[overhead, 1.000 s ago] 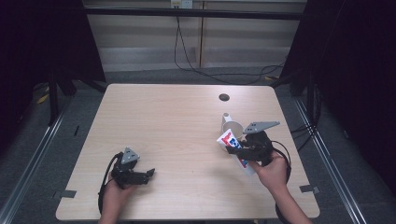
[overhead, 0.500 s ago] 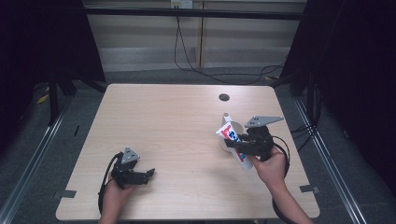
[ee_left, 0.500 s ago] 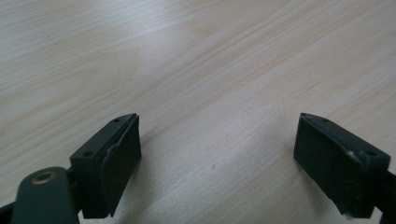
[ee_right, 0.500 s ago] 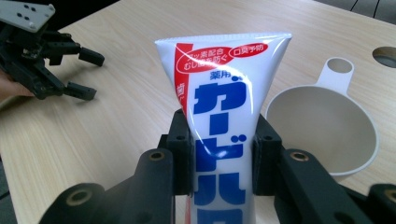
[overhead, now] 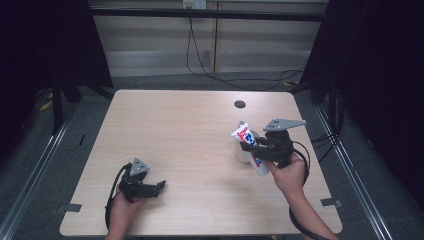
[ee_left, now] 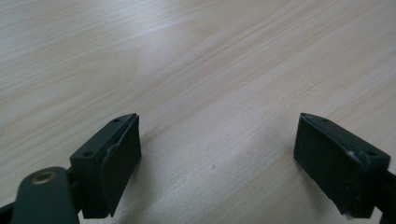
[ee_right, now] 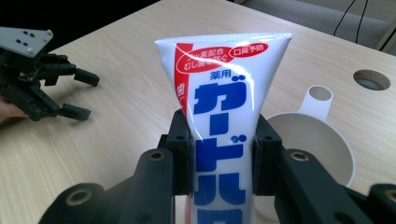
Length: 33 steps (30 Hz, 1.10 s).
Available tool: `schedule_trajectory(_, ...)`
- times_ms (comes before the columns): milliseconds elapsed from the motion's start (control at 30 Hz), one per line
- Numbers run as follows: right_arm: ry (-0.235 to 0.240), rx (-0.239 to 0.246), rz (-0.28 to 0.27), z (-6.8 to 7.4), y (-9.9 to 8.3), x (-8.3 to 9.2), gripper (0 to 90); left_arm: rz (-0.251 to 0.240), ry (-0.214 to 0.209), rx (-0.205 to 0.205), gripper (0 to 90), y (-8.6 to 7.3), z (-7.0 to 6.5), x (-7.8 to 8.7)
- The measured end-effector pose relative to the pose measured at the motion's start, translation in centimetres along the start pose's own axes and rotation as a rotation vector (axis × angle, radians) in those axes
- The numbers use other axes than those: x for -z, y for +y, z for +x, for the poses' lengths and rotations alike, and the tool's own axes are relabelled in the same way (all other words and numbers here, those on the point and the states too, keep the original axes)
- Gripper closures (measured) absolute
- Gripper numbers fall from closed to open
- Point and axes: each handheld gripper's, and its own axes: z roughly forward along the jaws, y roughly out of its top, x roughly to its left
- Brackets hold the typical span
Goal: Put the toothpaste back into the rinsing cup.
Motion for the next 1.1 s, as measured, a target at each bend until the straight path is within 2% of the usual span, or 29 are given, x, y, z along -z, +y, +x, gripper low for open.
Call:
schedule_trajectory(533,-0.016,-0.022,-0.07,-0.6,1.4,0.1,67.4,-0.003,0.0,0.004,14.7,0.0,0.0,0.0)
schedule_trajectory(867,-0.03,-0.035,-0.135,-0.6,2.5,-0.2,67.2,0.0,0.0,0.0,14.8,0.0,0.0,0.0)
schedule_trajectory(1100,-0.057,-0.048,-0.179,-1.2,2.9,-0.5,67.2,0.0,0.0,0.0,14.7,0.0,0.0,0.0)
